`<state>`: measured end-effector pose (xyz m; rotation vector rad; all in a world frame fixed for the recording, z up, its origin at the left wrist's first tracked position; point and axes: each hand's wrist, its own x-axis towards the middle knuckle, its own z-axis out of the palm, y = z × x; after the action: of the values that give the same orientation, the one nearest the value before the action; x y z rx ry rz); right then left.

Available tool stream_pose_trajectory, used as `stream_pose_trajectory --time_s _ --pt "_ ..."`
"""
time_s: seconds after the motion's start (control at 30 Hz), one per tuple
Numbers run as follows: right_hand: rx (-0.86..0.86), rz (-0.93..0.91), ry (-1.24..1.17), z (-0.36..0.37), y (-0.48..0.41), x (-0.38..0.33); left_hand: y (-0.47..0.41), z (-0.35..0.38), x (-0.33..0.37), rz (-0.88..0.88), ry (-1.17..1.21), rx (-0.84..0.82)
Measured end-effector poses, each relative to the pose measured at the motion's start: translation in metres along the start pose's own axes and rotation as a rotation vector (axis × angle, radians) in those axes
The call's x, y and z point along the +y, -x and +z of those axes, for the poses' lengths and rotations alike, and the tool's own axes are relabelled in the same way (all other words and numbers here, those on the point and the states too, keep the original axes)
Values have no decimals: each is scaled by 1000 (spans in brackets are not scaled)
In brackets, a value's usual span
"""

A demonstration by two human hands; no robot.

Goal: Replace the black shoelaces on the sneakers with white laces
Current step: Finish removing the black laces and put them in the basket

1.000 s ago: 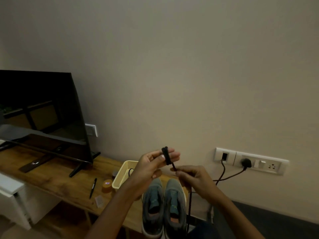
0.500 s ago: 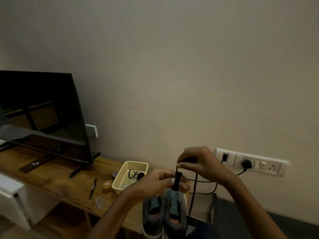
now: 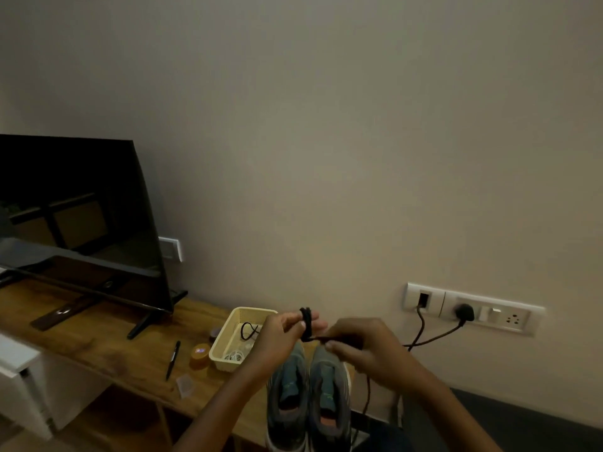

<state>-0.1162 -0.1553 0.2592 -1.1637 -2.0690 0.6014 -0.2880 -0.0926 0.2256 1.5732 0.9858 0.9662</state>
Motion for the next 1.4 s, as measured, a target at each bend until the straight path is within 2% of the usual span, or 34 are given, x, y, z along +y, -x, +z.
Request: stream_pose_trajectory --time_s 0.1,0.13,0.2,0.3,0.37,0.47,0.57,0.63,0.7,0.8,0.9,0.97,1.1,1.2,1.27,1.33,1.4 --pt "120 -117 151 -20 -19 0 11 2 9 -23 -90 -277" --pt "142 -133 135 -24 -24 4 16 2 15 -37 -57 -351" --pt "160 -86 22 -23 -30 14 23 2 27 -52 63 -398" --pt "157 107 -196 -2 -21 32 22 0 33 -21 246 -276" --pt "96 190 -215 23 -6 39 16 1 27 -2 304 -164" --pt "-79 184 -201 42 12 32 7 3 13 25 255 -17" --pt "-132 136 -102 28 13 20 -2 -1 -3 -7 155 50" --pt "-77 69 -14 11 5 11 -1 -3 -8 -16 1 -2" --pt "15 -28 85 -5 -9 5 3 -2 -9 -18 -103 -166" --pt "121 -73 104 -19 -27 14 15 1 5 -54 -81 -387" --pt "167 51 -120 -6 -26 29 19 -4 16 -46 129 -368" --pt "156 141 -184 19 -13 39 16 -6 17 -30 253 -251" --pt "-33 158 -70 52 11 44 5 -2 1 9 229 17" --pt "-179 100 7 38 11 25 -4 -4 -15 1 76 90" --pt "-173 28 87 21 3 9 -6 -5 -22 11 -87 36" --pt "-50 -50 173 4 -10 0 -4 -2 -23 31 -201 -97" --pt "86 -102 195 -11 -26 5 4 1 -17 20 -183 -285"
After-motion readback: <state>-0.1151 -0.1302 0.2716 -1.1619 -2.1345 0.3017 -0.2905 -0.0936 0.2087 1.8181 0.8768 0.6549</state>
